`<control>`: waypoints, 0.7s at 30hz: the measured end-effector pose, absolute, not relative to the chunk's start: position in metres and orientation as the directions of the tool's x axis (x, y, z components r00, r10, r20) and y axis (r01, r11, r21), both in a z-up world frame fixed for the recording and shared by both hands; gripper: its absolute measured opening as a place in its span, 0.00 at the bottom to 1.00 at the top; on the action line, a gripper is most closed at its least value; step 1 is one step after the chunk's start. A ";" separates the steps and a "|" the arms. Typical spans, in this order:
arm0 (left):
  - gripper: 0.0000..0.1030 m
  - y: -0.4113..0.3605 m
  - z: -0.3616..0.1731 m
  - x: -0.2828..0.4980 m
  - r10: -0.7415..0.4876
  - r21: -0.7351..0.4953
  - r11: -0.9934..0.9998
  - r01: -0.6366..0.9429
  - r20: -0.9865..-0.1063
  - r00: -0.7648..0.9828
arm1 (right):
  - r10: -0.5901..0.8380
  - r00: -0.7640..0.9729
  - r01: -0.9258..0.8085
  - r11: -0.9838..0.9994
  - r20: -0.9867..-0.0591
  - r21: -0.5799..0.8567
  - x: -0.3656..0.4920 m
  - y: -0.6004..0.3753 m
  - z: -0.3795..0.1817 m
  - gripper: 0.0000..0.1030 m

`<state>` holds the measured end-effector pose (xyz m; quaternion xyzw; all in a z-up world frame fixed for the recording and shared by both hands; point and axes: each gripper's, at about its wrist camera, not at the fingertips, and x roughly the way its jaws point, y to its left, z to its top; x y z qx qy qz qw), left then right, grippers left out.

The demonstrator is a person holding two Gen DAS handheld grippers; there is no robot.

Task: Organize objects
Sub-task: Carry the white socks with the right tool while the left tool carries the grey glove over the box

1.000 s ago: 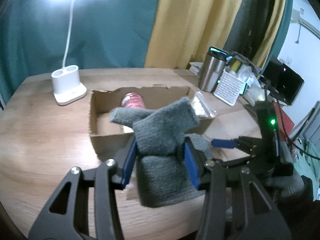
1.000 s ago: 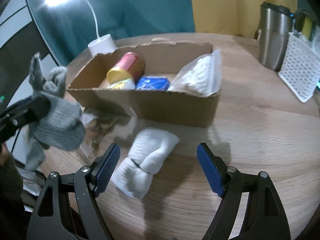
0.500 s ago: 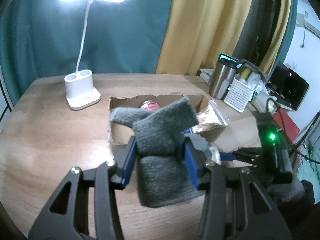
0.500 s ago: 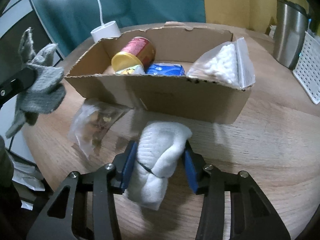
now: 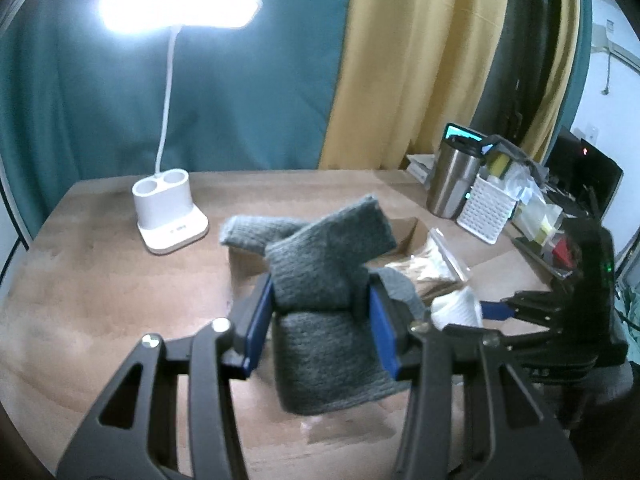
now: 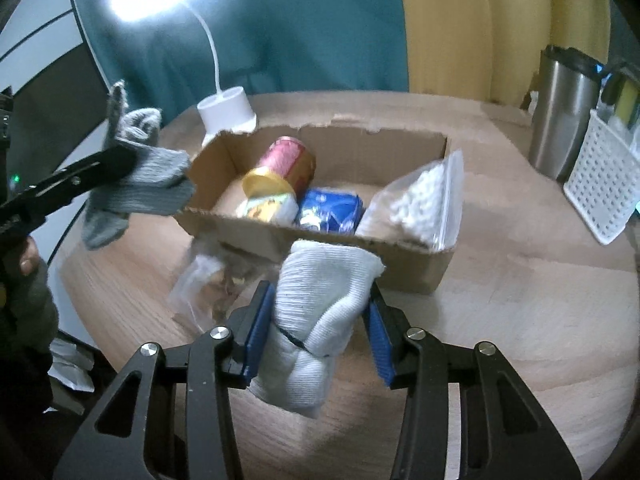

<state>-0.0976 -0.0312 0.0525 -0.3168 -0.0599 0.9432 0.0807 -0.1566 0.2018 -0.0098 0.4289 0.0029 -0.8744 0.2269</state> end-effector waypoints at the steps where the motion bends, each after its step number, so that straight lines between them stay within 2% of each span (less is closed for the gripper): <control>1: 0.46 -0.032 0.053 -0.100 0.190 -0.164 -0.980 -0.114 -0.587 -0.787 | -0.395 -0.533 0.400 -0.897 -0.749 0.188 -0.158 0.202 -0.007 0.45; 21: 0.46 -0.044 0.032 -0.153 0.164 -0.167 -0.983 -0.076 -0.617 -0.770 | -0.447 -0.556 0.445 -0.872 -0.701 0.204 -0.200 0.202 0.022 0.46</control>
